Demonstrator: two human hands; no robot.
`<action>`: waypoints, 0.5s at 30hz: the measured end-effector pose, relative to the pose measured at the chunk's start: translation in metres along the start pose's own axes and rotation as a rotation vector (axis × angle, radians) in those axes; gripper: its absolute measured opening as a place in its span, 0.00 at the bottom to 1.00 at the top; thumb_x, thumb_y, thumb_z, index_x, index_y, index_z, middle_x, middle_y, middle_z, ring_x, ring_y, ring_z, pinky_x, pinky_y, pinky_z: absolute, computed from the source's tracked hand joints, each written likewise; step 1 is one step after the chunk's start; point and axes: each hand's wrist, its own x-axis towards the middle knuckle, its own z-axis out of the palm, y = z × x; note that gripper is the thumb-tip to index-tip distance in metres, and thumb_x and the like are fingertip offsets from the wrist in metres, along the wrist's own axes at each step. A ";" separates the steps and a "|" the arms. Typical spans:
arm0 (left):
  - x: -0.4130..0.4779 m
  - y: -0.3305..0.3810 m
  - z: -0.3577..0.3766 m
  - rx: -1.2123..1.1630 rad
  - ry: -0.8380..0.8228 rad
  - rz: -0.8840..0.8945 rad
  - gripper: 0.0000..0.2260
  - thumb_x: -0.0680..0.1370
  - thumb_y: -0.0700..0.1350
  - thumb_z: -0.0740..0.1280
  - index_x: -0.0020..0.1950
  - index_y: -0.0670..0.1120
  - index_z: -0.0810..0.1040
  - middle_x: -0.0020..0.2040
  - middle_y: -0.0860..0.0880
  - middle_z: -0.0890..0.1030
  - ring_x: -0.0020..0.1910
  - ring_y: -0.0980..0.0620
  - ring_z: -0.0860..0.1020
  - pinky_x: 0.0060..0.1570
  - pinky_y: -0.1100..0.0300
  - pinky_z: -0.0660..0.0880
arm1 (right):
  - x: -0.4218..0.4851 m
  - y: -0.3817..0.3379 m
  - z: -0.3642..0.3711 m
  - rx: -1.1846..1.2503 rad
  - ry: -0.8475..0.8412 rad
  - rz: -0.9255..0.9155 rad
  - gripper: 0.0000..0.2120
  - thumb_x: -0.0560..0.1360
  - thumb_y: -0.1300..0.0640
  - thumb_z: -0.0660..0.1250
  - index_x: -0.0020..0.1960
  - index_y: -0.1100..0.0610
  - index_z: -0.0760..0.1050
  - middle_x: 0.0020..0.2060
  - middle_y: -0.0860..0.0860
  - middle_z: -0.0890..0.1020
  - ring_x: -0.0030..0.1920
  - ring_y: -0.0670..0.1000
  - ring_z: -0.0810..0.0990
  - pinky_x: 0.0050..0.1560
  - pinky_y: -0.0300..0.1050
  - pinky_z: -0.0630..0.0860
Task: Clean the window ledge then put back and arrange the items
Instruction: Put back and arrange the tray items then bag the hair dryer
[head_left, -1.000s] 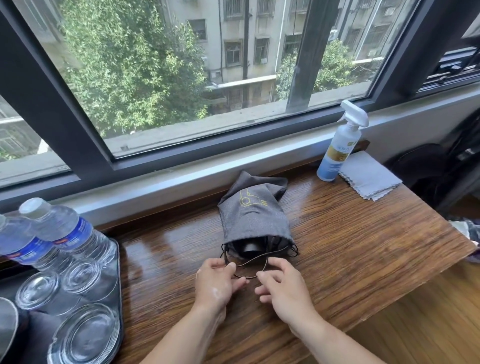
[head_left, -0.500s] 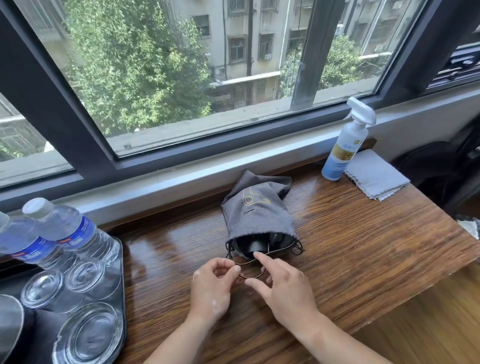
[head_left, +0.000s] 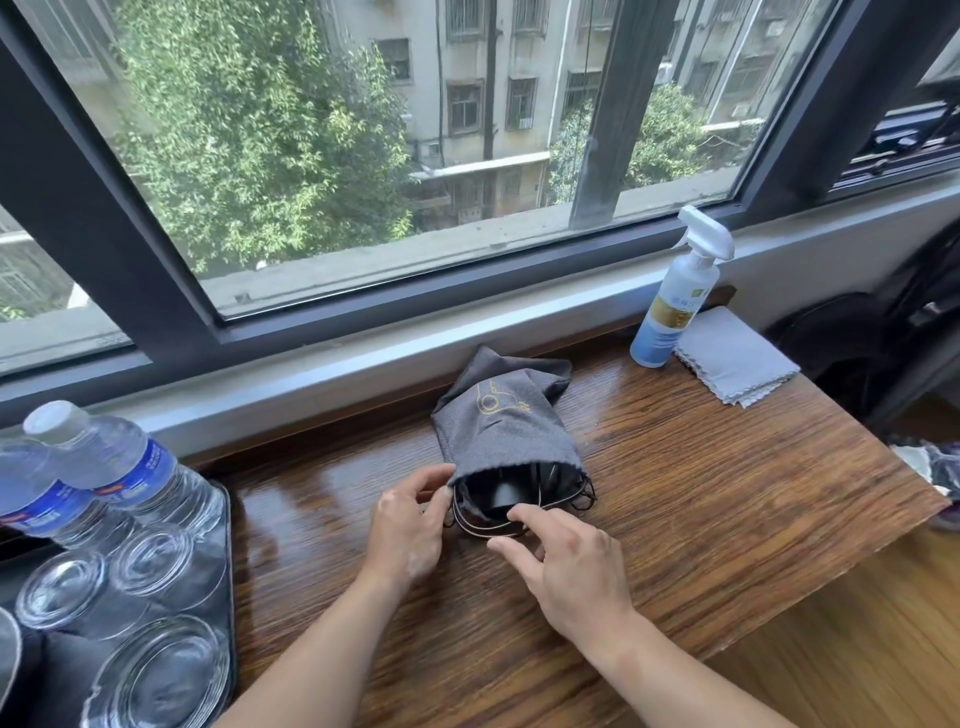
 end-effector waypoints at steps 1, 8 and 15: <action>0.001 0.001 0.000 0.023 0.011 0.011 0.08 0.80 0.40 0.70 0.52 0.52 0.86 0.45 0.55 0.87 0.45 0.58 0.84 0.53 0.59 0.80 | 0.001 0.001 -0.001 0.002 0.011 0.004 0.22 0.71 0.27 0.62 0.53 0.42 0.79 0.34 0.43 0.80 0.30 0.47 0.80 0.28 0.45 0.77; -0.004 0.001 0.000 0.217 0.076 0.162 0.08 0.80 0.40 0.70 0.43 0.51 0.81 0.38 0.56 0.82 0.39 0.58 0.79 0.43 0.75 0.70 | 0.006 0.004 0.000 -0.026 0.056 0.033 0.22 0.69 0.27 0.62 0.49 0.43 0.80 0.32 0.43 0.80 0.30 0.49 0.81 0.28 0.45 0.76; -0.034 -0.009 -0.005 0.231 0.035 0.324 0.05 0.76 0.45 0.64 0.41 0.53 0.75 0.38 0.57 0.76 0.42 0.60 0.75 0.39 0.67 0.72 | 0.024 -0.002 0.009 -0.063 0.115 0.076 0.17 0.68 0.33 0.65 0.41 0.46 0.80 0.30 0.45 0.80 0.29 0.51 0.80 0.27 0.45 0.74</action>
